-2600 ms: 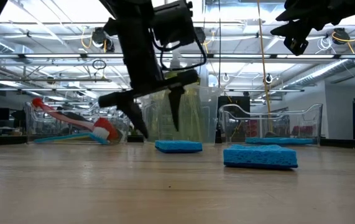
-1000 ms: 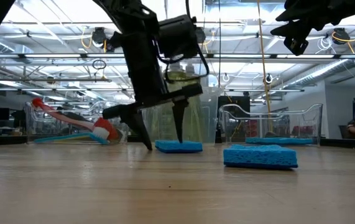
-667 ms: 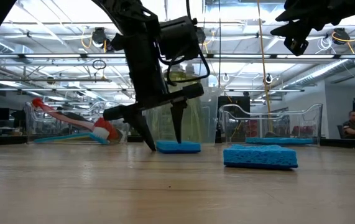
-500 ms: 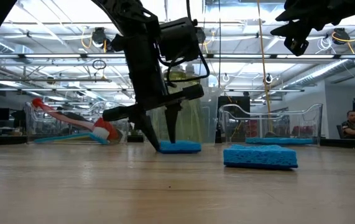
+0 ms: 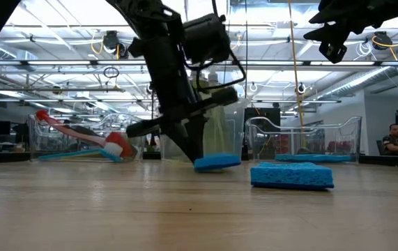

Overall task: Pick & Place Kitchen Sink Supplies
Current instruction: Put the blue sponge into the right transparent bin

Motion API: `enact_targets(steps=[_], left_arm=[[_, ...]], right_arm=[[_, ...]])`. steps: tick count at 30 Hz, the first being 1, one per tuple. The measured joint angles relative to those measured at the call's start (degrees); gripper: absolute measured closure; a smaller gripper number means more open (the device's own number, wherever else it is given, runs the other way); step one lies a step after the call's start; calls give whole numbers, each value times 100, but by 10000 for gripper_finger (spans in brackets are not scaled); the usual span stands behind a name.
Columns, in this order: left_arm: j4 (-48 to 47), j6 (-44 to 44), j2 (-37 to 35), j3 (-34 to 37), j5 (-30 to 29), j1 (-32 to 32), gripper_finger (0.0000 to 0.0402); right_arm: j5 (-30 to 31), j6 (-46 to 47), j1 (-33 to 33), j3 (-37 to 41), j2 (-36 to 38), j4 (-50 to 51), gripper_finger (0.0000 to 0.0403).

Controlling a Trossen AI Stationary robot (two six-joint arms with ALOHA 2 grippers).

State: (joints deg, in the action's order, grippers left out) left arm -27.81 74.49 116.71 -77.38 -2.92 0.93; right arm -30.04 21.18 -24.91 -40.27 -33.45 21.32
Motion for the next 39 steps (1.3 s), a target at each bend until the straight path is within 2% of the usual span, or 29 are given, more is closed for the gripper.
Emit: enact_targets(steps=[6, 16, 22, 31, 39], left_arm=[[246, -490, -455, -119, -391, 76, 398], [941, -1255, -1368, -123, -1467, 211, 400], [1823, -1739, -1489, -136, -1684, 209, 400], [2020, -1869, -1482, -132, -1950, 207, 401], [2072, -1883, -1487, -132, -1965, 207, 401]], right_arm=[[0, 67, 0, 0, 2, 42, 277], [-6, 358, 22, 0, -209, -135, 269], [-14, 372, 354, -1, -690, -751, 214], [157, 620, 481, -2, -1524, -1493, 116], [138, 885, 578, -1, -2350, -2585, 82]])
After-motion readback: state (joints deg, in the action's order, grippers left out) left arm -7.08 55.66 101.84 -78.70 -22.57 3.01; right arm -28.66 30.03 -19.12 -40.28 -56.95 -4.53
